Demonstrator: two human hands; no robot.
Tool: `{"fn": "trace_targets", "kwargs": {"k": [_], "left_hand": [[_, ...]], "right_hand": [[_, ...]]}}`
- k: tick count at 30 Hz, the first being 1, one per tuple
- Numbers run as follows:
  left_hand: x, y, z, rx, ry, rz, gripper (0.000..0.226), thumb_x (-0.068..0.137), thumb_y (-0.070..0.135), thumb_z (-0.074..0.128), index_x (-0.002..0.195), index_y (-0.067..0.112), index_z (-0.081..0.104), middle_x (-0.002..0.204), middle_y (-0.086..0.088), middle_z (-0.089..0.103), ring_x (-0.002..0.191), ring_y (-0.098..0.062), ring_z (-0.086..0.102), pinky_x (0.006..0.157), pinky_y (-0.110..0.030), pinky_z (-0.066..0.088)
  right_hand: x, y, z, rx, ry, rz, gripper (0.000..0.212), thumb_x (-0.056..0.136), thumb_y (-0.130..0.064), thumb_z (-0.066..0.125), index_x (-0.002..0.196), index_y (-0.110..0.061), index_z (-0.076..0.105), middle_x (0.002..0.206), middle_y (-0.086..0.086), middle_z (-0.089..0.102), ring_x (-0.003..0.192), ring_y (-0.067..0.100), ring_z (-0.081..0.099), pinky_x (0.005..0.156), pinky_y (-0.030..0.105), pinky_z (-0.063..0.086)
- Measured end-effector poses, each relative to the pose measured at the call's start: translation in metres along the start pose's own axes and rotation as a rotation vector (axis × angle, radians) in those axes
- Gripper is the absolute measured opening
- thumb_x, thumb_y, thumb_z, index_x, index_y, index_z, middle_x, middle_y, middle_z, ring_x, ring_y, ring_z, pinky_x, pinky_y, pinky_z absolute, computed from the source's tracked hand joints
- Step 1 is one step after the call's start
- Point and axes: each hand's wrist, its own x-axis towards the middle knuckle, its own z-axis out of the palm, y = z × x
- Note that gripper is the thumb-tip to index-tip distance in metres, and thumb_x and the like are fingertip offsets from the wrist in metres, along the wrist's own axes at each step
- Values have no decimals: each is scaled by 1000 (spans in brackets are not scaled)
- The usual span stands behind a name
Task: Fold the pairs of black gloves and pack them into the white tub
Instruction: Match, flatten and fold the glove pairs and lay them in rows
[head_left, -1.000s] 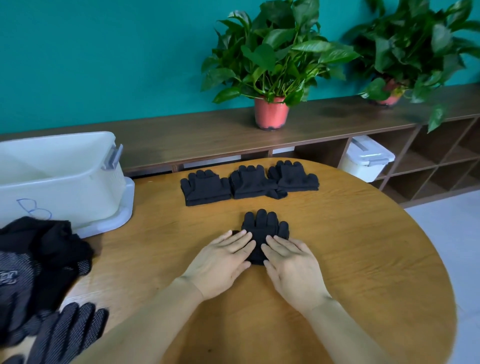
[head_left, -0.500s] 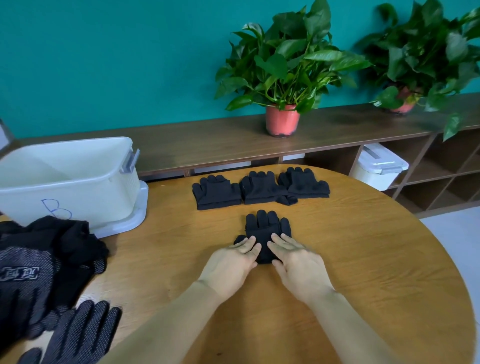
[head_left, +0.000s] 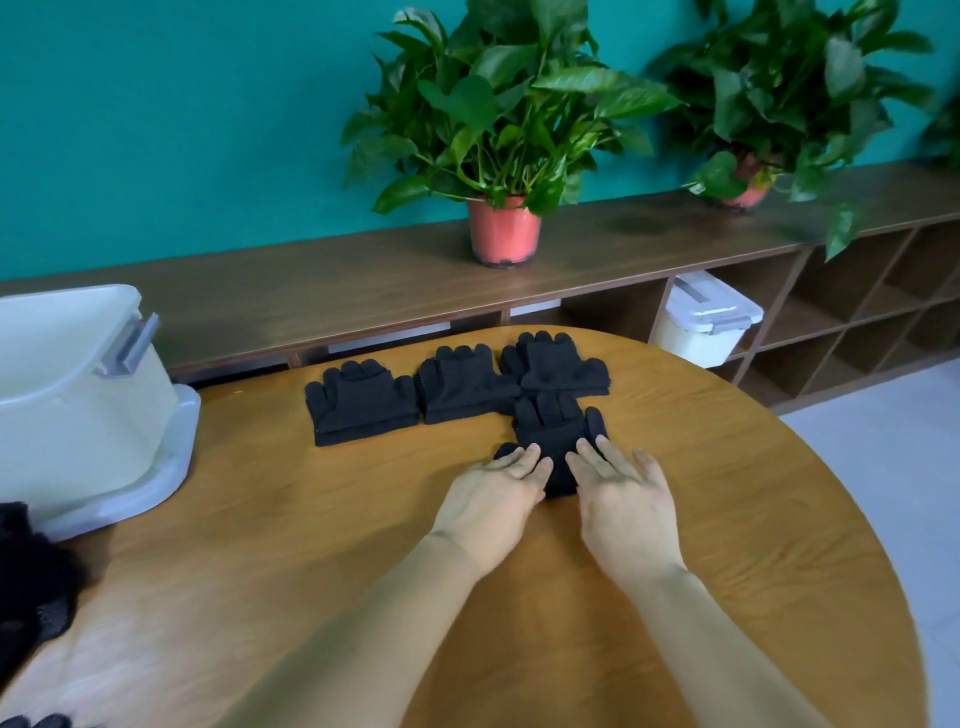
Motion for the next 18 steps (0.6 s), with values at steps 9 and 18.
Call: {"fn": "trace_targets", "kwargs": {"k": [9, 18], "left_hand": [[31, -2, 0, -25, 8, -28, 52, 110, 17, 30, 159, 22, 13, 166, 0, 5, 153, -14, 7, 122, -31, 19], [-21, -1, -29, -30, 62, -80, 56, 109, 12, 26, 158, 17, 1, 166, 1, -3, 152, -12, -10, 121, -27, -3]], "right_hand": [[26, 14, 8, -25, -65, 65, 52, 53, 2, 88, 103, -9, 77, 110, 9, 73, 111, 25, 67, 90, 51, 53], [15, 1, -19, -111, -168, 6, 65, 95, -7, 49, 155, -14, 24, 160, 2, 28, 152, 17, 9, 123, 41, 10]]}}
